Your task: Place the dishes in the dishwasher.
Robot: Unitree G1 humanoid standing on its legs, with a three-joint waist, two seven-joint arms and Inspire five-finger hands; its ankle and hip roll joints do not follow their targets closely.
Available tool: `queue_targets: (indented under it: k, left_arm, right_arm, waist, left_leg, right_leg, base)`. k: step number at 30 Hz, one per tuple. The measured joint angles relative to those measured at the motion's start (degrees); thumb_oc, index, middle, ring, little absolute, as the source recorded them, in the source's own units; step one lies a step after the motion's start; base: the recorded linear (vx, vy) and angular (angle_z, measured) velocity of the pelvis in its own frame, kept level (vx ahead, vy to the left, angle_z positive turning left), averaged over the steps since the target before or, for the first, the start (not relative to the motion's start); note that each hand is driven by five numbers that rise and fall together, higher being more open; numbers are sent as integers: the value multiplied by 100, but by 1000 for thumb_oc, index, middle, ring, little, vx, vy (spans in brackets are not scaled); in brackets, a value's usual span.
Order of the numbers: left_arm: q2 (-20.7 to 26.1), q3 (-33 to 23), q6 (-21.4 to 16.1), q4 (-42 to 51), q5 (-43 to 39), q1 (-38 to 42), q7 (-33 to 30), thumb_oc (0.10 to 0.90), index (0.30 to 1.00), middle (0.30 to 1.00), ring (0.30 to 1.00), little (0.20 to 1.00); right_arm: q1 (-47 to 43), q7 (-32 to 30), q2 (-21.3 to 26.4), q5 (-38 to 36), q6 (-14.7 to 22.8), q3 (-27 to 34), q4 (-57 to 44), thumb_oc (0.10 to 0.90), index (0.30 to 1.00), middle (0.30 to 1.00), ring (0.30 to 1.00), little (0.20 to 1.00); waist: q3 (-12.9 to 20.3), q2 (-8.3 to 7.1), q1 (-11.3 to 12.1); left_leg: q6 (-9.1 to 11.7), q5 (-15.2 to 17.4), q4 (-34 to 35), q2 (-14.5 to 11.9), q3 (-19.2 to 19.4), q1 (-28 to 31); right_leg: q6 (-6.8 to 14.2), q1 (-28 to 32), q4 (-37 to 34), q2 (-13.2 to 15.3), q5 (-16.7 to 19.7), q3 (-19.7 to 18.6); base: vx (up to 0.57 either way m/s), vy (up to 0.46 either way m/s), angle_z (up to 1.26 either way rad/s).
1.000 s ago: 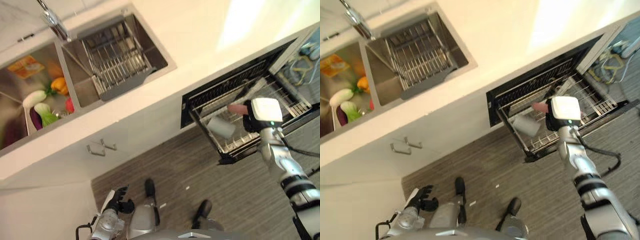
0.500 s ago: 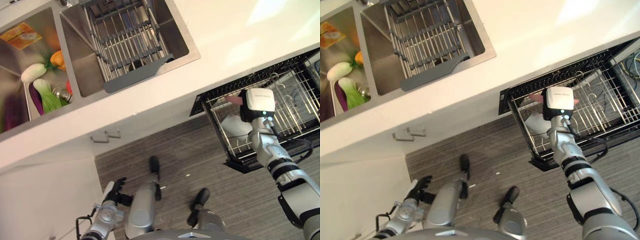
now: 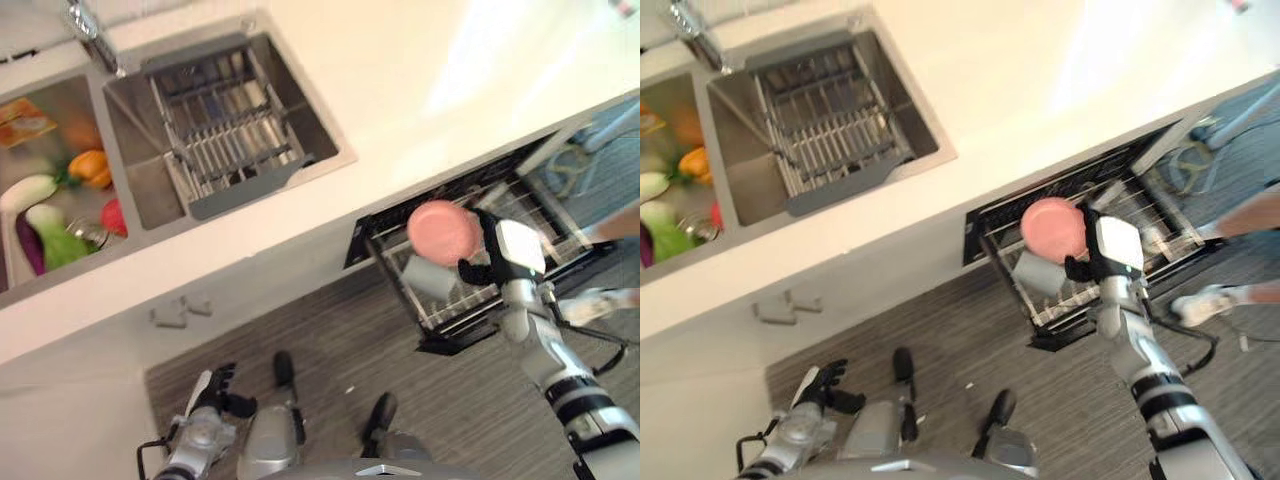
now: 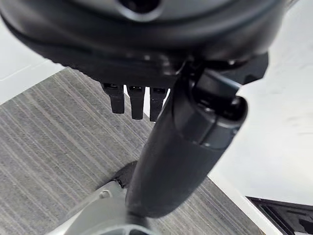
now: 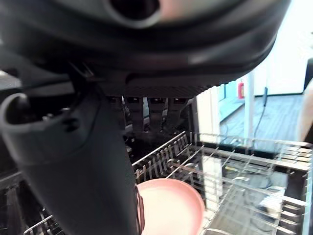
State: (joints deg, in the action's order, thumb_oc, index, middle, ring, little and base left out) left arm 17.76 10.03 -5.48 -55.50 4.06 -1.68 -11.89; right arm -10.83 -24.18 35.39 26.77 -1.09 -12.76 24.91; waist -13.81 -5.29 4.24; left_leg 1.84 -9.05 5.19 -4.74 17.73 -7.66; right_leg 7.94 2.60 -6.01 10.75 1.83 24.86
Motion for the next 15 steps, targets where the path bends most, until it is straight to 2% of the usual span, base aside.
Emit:
queue_targets:
  k: [3,5,6,7,10,11,12,13,15]
  left_arm:
    - [-55,-11,57,-4,63,-2,48,800,900,900,900,900]
    - [-158,-3,76,-2,97,4,81,800,900,900,900,900]
    - [-195,-17,91,3,97,7,87,800,900,900,900,900]
    - [-281,-20,99,2,99,-18,98,800,900,900,900,900]
    - [-346,-70,115,-134,105,-134,97,800,900,900,900,900]
    - [-359,-141,113,-198,105,-174,87,800,900,900,900,900]
    - [-350,-203,120,-294,104,-206,79,800,900,900,900,900]
    - [-357,-329,112,-413,101,-205,75,800,900,900,900,900]
    - [-292,-422,147,-631,102,-233,49,800,900,900,900,900]
  right_arm:
    - [632,50,-182,-75,10,679,-669,800,900,900,900,900]
    - [929,7,-202,-223,20,1096,-1243,800,900,900,900,900]
    - [1038,5,-219,-221,33,1241,-1402,800,900,900,900,900]
    - [1375,-108,-246,-217,78,1652,-1840,800,900,900,900,900]
    - [1704,-358,-255,-206,220,2211,-1900,800,900,900,900,900]
    - [1852,-489,-249,-216,201,2406,-1751,510,465,465,465,465]
    - [2065,-594,-241,-211,236,2646,-1409,400,300,300,300,300]
    - [2187,-632,-300,-211,266,2900,-979,400,300,300,300,300]
    - [2269,-844,-390,-445,80,3331,559,400,300,300,300,300]
  waist:
    - [169,-71,-84]
    - [244,-36,-234]
    - [273,-6,-204]
    - [376,47,-213]
    - [536,67,-291]
    - [589,50,-326]
    - [624,15,-331]
    - [656,-32,-328]
    - [894,-154,-330]
  left_leg:
    - [16,55,0,-11,41,131]
    - [23,67,0,-29,69,228]
    - [21,68,2,-23,58,224]
    - [30,80,4,-23,89,237]
    - [52,108,2,-34,214,337]
    - [72,122,0,-43,238,361]
    - [93,150,1,-59,281,419]
    - [95,195,2,-80,322,480]
    - [128,237,5,-85,365,527]
  right_leg:
    - [-10,89,-2,-2,-29,-47]
    - [-7,167,-1,1,-27,-101]
    - [-8,179,-3,-3,-30,-95]
    - [-14,172,-3,3,-35,-115]
    - [-12,189,4,-5,-36,-193]
    - [-15,181,4,-5,-38,-233]
    - [-15,208,3,-8,-54,-296]
    - [-5,252,3,-8,-76,-334]
    - [3,274,0,-6,-127,-351]
  base:
    - [60,-32,-7]
    - [28,-23,-7]
    - [52,-8,-7]
    - [-20,-2,-7]
    - [42,-5,-19]
    - [66,-14,-17]
    - [121,-22,-18]
    - [41,-21,-22]
    - [66,-26,-12]
